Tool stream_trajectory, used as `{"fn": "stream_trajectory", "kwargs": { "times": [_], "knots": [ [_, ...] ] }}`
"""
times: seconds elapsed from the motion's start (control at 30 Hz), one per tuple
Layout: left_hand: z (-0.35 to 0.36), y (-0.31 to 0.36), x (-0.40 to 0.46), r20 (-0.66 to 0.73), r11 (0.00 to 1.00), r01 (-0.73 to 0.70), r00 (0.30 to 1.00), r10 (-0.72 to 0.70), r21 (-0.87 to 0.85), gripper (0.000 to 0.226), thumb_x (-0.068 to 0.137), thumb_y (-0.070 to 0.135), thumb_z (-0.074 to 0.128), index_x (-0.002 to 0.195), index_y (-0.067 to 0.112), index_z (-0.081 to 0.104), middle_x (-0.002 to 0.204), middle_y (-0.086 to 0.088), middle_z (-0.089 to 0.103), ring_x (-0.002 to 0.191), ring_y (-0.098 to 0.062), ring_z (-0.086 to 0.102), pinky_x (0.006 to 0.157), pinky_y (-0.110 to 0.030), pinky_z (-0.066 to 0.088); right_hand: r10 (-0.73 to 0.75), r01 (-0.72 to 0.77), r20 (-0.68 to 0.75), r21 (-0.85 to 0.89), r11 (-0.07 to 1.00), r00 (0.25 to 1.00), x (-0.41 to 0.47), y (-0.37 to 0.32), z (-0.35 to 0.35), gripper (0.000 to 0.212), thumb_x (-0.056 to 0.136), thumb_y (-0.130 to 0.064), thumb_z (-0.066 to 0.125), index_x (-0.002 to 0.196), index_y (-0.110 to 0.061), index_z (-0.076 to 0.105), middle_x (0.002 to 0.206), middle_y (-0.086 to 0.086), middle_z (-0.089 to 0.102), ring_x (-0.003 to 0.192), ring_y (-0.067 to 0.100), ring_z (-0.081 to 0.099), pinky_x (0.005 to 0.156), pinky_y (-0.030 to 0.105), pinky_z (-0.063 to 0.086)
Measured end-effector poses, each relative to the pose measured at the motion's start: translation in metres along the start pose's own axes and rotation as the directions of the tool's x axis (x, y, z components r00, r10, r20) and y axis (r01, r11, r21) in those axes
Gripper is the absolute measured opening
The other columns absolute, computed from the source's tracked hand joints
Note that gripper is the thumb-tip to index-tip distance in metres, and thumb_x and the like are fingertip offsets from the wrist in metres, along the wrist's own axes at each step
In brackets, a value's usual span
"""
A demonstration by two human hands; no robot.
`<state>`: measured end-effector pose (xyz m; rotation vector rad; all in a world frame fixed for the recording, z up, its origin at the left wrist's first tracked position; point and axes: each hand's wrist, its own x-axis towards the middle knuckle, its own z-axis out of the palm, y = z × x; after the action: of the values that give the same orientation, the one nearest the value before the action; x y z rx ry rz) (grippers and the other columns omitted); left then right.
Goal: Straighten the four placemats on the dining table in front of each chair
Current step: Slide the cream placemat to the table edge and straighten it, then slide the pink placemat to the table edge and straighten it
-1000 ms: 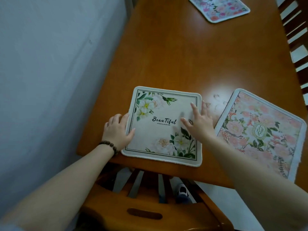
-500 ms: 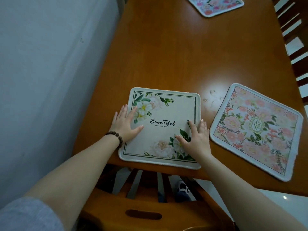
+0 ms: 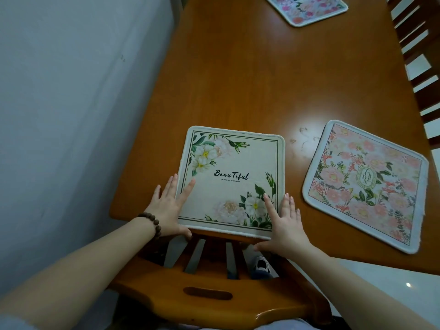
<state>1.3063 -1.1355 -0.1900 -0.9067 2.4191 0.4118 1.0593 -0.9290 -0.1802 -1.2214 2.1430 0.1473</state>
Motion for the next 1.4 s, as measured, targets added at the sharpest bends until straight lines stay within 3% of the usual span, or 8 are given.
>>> {"fn": "stream_trajectory", "kwargs": {
  "times": [0.23, 0.43, 0.7, 0.87, 1.0, 1.13, 1.27, 1.4],
  "knots": [
    [0.003, -0.008, -0.009, -0.104, 0.997, -0.026, 0.994, 0.018, -0.075, 0.138, 0.056, 0.073, 0.072, 0.134, 0.044, -0.038, 0.154, -0.015, -0.026, 0.137, -0.019, -0.028, 0.113, -0.040, -0.009, 0.016, -0.016, -0.044, 0.002, 1.000, 0.999, -0.007, -0.017, 0.007, 0.122, 0.075, -0.050, 0.074, 0.142, -0.038, -0.028, 0.151, 0.021, -0.031, 0.138, 0.033, -0.031, 0.113, 0.042, -0.011],
    [0.007, -0.002, -0.011, -0.116, 0.990, -0.041, 0.993, 0.026, -0.132, 0.138, 0.059, 0.066, 0.076, 0.137, 0.041, -0.036, 0.152, -0.012, -0.032, 0.139, -0.020, -0.027, 0.113, -0.034, -0.010, -0.016, 0.013, -0.095, -0.027, 1.000, 0.995, -0.010, -0.011, 0.006, 0.118, 0.075, -0.055, 0.071, 0.144, -0.038, -0.024, 0.154, 0.021, -0.023, 0.141, 0.033, -0.025, 0.111, 0.039, -0.013],
    [0.002, -0.001, -0.015, -0.096, 0.997, 0.009, 0.995, -0.017, -0.080, 0.141, 0.055, 0.076, 0.070, 0.131, 0.037, -0.042, 0.154, -0.012, -0.027, 0.143, -0.023, -0.019, 0.114, -0.035, -0.002, -0.028, 0.021, -0.120, -0.061, 0.998, 0.992, -0.006, -0.008, 0.006, 0.119, 0.072, -0.059, 0.072, 0.146, -0.039, -0.018, 0.156, 0.022, -0.015, 0.143, 0.036, -0.016, 0.114, 0.041, -0.005],
    [-0.009, 0.011, -0.011, -0.087, 0.994, 0.062, 0.994, -0.070, -0.094, 0.121, 0.066, 0.083, 0.049, 0.146, 0.026, -0.022, 0.156, -0.013, -0.022, 0.143, -0.025, -0.019, 0.117, -0.041, -0.002, 0.002, 0.002, -0.076, 0.052, 0.999, 0.997, -0.004, -0.006, 0.003, 0.122, 0.064, -0.062, 0.075, 0.148, -0.038, -0.011, 0.157, 0.015, -0.016, 0.144, 0.030, -0.015, 0.116, 0.042, -0.001],
    [-0.020, 0.043, 0.004, -0.176, 0.999, 0.013, 0.984, -0.022, -0.051, 0.101, 0.078, 0.080, 0.030, 0.151, 0.021, -0.010, 0.159, -0.012, -0.010, 0.145, -0.025, -0.011, 0.118, -0.043, 0.001, 0.028, -0.007, -0.088, 0.231, 0.973, 0.996, -0.007, 0.003, -0.009, 0.108, 0.069, -0.060, 0.071, 0.150, -0.037, 0.003, 0.160, 0.009, 0.002, 0.146, 0.027, 0.000, 0.116, 0.043, 0.010],
    [-0.034, 0.097, 0.027, -0.243, 0.995, -0.081, 0.968, 0.065, -0.055, 0.094, 0.083, 0.075, 0.030, 0.151, 0.019, -0.001, 0.160, -0.009, 0.004, 0.146, -0.024, 0.001, 0.118, -0.043, 0.006, 0.118, -0.025, -0.220, 0.388, 0.921, 0.968, -0.019, 0.030, -0.025, 0.090, 0.077, -0.054, 0.068, 0.148, -0.035, 0.017, 0.155, 0.005, 0.023, 0.141, 0.025, 0.023, 0.109, 0.046, 0.033],
    [-0.049, 0.164, 0.042, -0.324, 0.979, -0.200, 0.930, 0.175, -0.047, 0.090, 0.084, 0.070, 0.037, 0.151, 0.018, 0.006, 0.158, -0.008, 0.014, 0.145, -0.025, 0.009, 0.117, -0.042, 0.009, 0.267, -0.111, -0.368, 0.394, 0.913, 0.890, -0.037, 0.074, -0.039, 0.085, 0.080, -0.055, 0.065, 0.148, -0.033, 0.020, 0.156, 0.005, 0.018, 0.142, 0.026, 0.018, 0.112, 0.045, 0.027],
    [-0.062, 0.227, 0.051, -0.346, 0.967, -0.245, 0.915, 0.207, -0.070, 0.088, 0.085, 0.066, 0.044, 0.151, 0.021, 0.008, 0.158, -0.006, 0.015, 0.144, -0.024, 0.011, 0.116, -0.044, 0.014, 0.397, -0.215, -0.394, 0.430, 0.877, 0.829, -0.056, 0.124, -0.042, 0.084, 0.081, -0.057, 0.062, 0.148, -0.033, 0.017, 0.157, 0.005, 0.017, 0.143, 0.027, 0.015, 0.113, 0.046, 0.025]
  ]
}}
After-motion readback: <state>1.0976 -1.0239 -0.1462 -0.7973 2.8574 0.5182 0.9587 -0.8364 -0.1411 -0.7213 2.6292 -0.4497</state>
